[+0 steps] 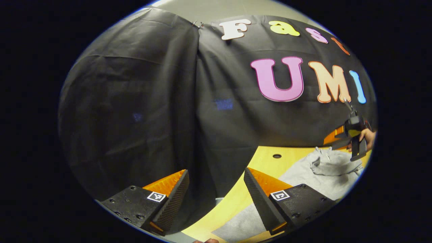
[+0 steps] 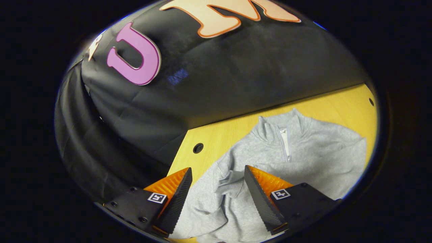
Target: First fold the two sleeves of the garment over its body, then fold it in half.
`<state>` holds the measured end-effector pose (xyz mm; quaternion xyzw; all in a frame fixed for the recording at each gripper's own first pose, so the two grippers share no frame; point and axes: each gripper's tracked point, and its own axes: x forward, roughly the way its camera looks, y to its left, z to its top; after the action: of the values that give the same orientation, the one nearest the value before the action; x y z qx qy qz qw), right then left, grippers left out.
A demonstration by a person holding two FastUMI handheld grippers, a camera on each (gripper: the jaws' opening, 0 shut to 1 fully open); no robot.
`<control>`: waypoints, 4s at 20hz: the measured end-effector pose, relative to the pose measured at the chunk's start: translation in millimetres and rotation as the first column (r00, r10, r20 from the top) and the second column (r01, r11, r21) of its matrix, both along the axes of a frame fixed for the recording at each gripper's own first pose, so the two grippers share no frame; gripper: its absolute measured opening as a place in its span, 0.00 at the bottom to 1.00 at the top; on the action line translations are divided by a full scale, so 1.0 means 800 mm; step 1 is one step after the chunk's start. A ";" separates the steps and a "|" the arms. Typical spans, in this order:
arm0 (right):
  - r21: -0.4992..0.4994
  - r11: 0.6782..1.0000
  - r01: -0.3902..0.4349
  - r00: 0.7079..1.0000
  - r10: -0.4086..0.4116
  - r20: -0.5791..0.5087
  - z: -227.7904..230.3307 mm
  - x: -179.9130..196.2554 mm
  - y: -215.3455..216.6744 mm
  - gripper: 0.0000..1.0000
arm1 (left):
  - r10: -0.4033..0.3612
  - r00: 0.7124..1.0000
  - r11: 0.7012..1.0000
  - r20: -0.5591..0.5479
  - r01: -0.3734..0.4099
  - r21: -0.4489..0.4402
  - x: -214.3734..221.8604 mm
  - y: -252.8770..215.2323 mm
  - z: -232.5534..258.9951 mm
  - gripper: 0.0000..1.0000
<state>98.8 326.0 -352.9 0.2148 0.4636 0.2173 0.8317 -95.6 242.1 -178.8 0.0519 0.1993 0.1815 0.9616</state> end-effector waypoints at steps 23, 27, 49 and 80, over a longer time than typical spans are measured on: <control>-0.204 0.978 0.047 0.982 -0.008 0.189 0.052 -0.025 -0.231 0.98 | -0.084 0.881 0.952 -0.466 -0.066 -0.297 -0.101 -0.073 -0.258 0.63; -0.220 0.975 0.039 0.980 0.006 0.199 0.052 -0.035 -0.252 0.94 | -0.110 0.877 0.964 -0.467 -0.020 -0.264 -0.091 -0.089 -0.258 0.12; -0.275 0.938 0.213 0.960 -0.148 0.238 0.071 -0.119 -0.465 0.98 | -0.296 0.941 0.900 -0.161 0.219 -0.378 0.170 -0.243 -0.096 0.00; -0.252 0.962 0.109 0.991 -0.086 0.101 0.012 -0.229 -0.542 0.94 | -0.709 0.690 0.685 -0.144 0.627 -0.371 0.238 -0.735 -0.121 1.00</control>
<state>-84.8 -107.9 -343.3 0.1178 0.4391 0.1235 0.8821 94.5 -345.7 -275.4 0.0037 0.3223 -0.2261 0.9192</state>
